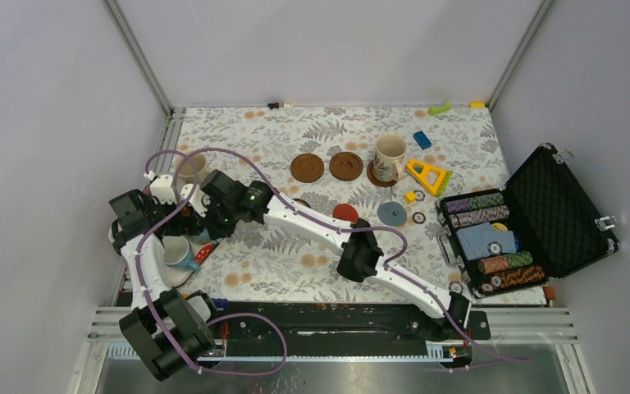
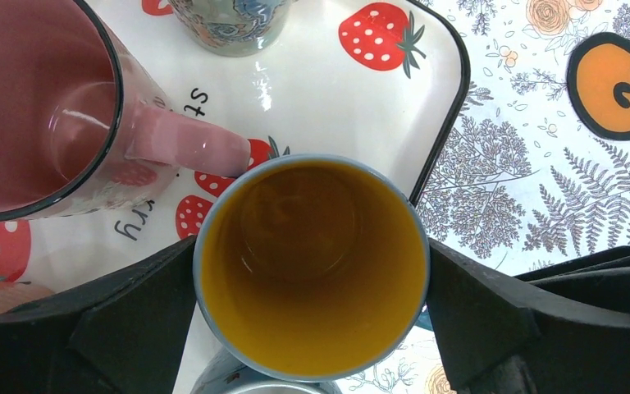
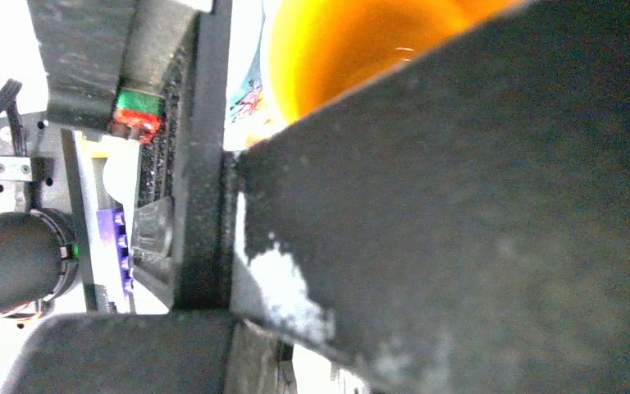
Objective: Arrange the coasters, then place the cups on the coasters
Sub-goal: Pick up the cup from the tray.
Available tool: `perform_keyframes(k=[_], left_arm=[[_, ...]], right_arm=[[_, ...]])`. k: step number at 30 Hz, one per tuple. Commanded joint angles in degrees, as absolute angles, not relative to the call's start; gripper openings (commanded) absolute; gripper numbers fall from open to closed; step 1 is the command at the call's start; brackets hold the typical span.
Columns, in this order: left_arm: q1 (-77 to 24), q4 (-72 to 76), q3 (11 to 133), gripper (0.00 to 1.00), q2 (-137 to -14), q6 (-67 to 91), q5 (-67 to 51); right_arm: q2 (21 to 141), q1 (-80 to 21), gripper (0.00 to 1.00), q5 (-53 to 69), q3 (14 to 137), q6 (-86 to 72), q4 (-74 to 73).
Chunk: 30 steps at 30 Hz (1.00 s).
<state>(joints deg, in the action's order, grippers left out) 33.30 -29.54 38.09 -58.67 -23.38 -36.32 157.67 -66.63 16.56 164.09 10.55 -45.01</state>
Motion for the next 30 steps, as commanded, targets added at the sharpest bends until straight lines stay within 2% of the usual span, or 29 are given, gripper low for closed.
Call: perform_keyframes(k=[1, 7, 14, 24, 30], left_arm=[[33.36, -30.42, 38.67, 0.99, -58.13, -20.98, -42.77], [36.65, -30.62, 38.80, 0.99, -57.22, -21.34, -46.72], [44.83, -38.21, 39.18, 0.99, -51.55, -29.35, -61.62], [48.12, -36.29, 39.95, 0.99, -54.23, -26.99, -61.56], [49.81, -37.44, 40.61, 0.99, -55.76, -28.25, -63.56]], right_arm=[[156.26, -67.28, 0.00, 9.28, 164.98, 15.14, -43.70], [144.64, -65.26, 0.00, 6.78, 149.08, 15.80, -40.82], [131.47, -59.90, 0.00, 8.81, 129.76, 14.43, -34.20], [118.73, -55.26, 0.00, 8.35, 117.49, 15.47, -29.43], [110.17, -50.89, 0.00, 5.35, 103.50, 17.92, -22.30]])
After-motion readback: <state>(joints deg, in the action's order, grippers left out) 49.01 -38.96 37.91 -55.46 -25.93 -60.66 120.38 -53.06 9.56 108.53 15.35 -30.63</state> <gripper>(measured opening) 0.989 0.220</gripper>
